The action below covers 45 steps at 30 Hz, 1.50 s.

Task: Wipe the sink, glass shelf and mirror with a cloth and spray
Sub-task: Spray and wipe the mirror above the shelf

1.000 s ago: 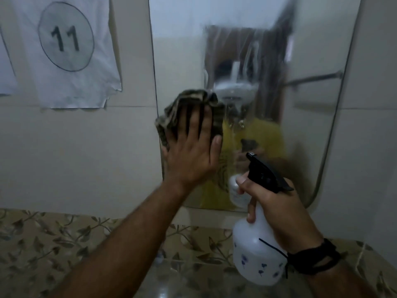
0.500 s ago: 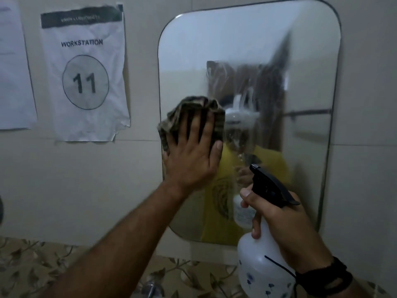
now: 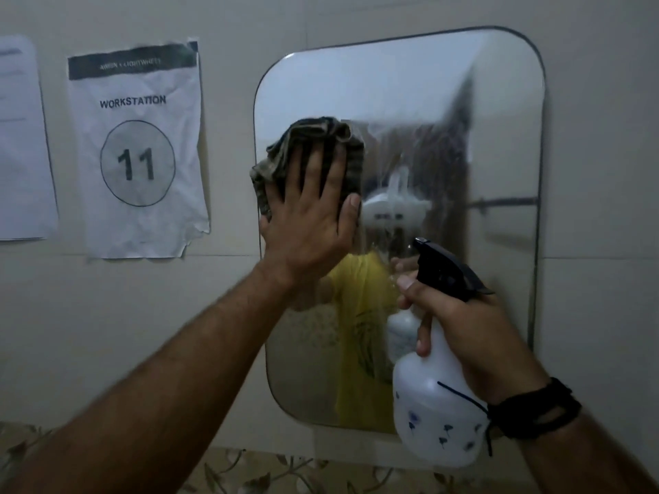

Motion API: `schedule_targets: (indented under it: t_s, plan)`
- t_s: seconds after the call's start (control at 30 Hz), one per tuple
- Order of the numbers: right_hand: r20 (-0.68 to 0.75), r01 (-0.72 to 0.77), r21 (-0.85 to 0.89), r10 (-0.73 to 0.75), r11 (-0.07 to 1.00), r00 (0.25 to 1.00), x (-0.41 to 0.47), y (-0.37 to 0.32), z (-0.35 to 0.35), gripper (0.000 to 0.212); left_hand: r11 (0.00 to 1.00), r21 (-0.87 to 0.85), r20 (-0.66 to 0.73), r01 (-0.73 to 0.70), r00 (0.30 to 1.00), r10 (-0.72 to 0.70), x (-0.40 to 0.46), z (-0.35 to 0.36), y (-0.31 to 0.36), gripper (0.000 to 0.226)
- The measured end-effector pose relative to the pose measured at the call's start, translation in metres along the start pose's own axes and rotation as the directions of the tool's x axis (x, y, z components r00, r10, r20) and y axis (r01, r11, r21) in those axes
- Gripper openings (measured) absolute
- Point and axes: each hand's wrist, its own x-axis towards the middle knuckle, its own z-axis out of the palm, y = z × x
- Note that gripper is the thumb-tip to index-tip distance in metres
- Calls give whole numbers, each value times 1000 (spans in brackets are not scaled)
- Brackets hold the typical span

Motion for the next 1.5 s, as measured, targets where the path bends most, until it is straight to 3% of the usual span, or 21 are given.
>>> schedule_targets:
  t_s: [0.2, 0.5, 0.7, 0.97, 1.23, 1.37, 1.5]
  plan:
    - [32, 83, -7, -83, 997, 996, 10, -13, -1, 19, 998, -42, -22, 38, 999, -39, 90, -32, -9, 68]
    - [38, 138, 9, -138, 990, 990, 41, -52, -11, 25, 998, -14, -46, 59, 997, -60, 54, -15, 8, 67]
    - [62, 225, -32, -222, 974, 973, 66, -87, -19, 29, 998, -37, -44, 54, 997, -55, 113, -35, 3, 67]
    - [49, 213, -10, -212, 977, 976, 48, -77, -28, 28, 999, -43, -75, 7, 997, -10, 47, -9, 25, 66]
    - [25, 158, -18, -157, 987, 987, 39, -65, -37, 28, 998, -12, -119, 61, 991, -62, 135, -29, 18, 68]
    - [10, 151, -15, -151, 988, 989, 36, -60, -38, 30, 999, -37, -131, 10, 991, -15, 84, -14, 37, 66]
    - [7, 142, -14, -142, 990, 990, 31, -57, -38, 32, 998, -22, -56, -57, 997, 55, 45, -6, 42, 67]
